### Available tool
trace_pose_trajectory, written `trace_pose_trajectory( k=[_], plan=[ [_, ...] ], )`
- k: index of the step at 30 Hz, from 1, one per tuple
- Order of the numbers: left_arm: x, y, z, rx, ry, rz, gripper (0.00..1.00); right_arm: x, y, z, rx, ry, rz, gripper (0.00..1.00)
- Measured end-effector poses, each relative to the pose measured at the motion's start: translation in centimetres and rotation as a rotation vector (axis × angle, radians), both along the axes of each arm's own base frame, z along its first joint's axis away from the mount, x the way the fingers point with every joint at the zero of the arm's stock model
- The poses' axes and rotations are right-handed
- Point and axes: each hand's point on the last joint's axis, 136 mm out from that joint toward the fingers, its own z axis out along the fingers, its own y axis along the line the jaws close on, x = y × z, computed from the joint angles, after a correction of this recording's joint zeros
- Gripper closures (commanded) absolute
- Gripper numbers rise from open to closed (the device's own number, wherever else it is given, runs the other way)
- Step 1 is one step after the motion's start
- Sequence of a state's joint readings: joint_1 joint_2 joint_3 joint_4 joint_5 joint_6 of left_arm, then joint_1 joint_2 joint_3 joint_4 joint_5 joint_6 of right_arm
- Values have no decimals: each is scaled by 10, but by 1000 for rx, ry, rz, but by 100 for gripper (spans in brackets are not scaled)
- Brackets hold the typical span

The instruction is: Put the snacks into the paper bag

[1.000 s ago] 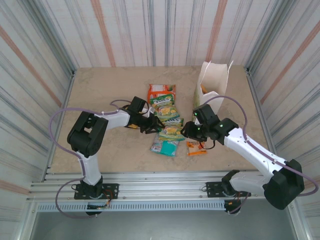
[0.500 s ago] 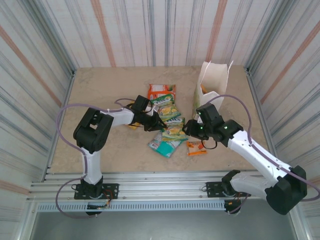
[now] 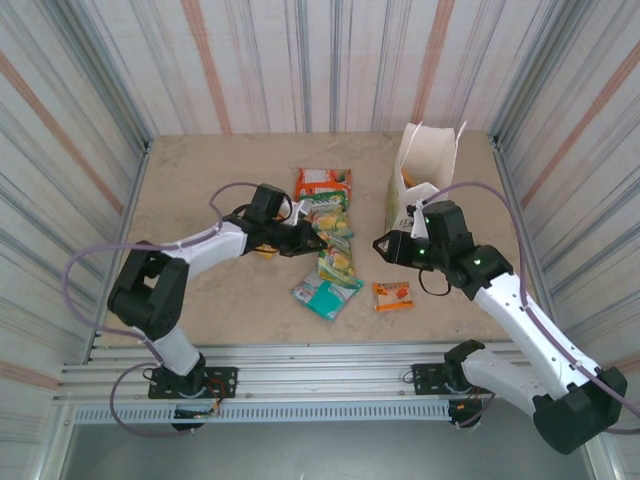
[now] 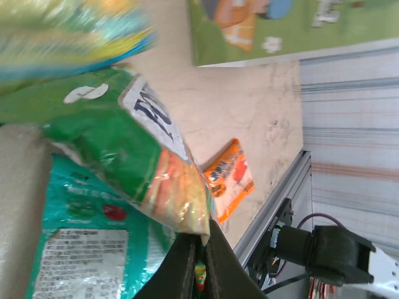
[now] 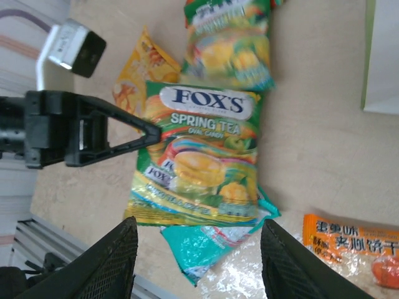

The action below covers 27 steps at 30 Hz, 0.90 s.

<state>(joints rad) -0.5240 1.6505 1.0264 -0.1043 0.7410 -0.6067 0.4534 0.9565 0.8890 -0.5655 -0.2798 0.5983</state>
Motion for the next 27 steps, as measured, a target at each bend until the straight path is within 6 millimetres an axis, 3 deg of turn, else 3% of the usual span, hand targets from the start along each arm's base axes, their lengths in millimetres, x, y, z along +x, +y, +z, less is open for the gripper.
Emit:
trace_pose_trajectory(
  k=[15, 18, 22, 27],
  plan=[
    [-24, 6, 144, -104, -642, -249, 95, 15, 8, 54, 24, -327, 228, 39],
    [-29, 7, 168, -79, -799, -339, 97, 12, 12, 68, -24, -431, 320, 33],
    [-41, 8, 184, -22, -963, -458, 98, 7, 20, 92, -116, -593, 443, 25],
    [-55, 11, 175, 119, -1114, -623, 100, 4, 36, 115, -226, -774, 601, 21]
  ],
)
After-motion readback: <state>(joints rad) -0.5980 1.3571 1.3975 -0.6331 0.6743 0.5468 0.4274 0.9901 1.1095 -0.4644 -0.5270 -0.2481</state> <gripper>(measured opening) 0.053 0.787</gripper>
